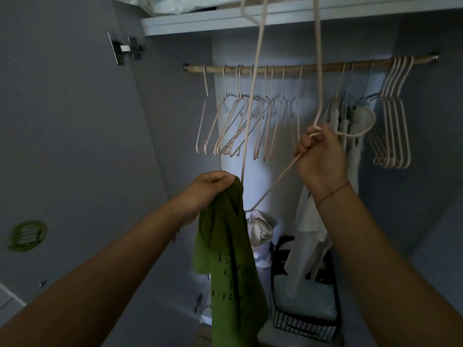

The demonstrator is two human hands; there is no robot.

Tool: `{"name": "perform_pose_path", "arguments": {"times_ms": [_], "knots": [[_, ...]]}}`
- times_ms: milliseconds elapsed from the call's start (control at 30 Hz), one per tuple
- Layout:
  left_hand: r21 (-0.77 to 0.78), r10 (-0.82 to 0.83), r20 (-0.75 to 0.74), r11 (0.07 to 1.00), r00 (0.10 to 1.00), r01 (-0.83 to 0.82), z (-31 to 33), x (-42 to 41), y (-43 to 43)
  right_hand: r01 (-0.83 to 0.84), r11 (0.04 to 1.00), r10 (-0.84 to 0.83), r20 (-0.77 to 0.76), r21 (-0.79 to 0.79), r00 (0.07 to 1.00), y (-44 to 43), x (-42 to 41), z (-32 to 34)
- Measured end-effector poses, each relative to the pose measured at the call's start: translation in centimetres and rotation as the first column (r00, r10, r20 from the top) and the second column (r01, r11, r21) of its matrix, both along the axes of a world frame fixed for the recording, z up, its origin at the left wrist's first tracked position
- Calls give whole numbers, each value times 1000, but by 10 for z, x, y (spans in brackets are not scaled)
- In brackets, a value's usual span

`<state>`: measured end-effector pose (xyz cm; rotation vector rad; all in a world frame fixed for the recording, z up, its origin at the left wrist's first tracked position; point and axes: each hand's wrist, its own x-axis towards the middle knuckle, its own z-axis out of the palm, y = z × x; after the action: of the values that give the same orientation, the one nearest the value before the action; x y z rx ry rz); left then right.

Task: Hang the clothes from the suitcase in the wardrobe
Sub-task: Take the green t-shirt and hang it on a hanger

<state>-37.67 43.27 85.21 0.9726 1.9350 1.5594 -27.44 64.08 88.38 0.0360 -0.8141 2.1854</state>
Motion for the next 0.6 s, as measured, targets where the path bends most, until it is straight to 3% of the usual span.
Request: {"name": "perform_pose_path", "arguments": {"times_ms": [267, 433, 600], "knots": [[-5, 45, -35, 999, 998, -45, 0, -9, -7, -60, 994, 66, 71, -86, 995, -10, -20, -21], [-44, 181, -84, 982, 980, -185, 0, -22, -16, -44, 999, 44, 241, -8, 970, -11, -30, -42], [-93, 143, -232, 981, 962, -168, -10, -31, -22, 14, 997, -38, 350, 72, 936, -8, -35, -51]]}}
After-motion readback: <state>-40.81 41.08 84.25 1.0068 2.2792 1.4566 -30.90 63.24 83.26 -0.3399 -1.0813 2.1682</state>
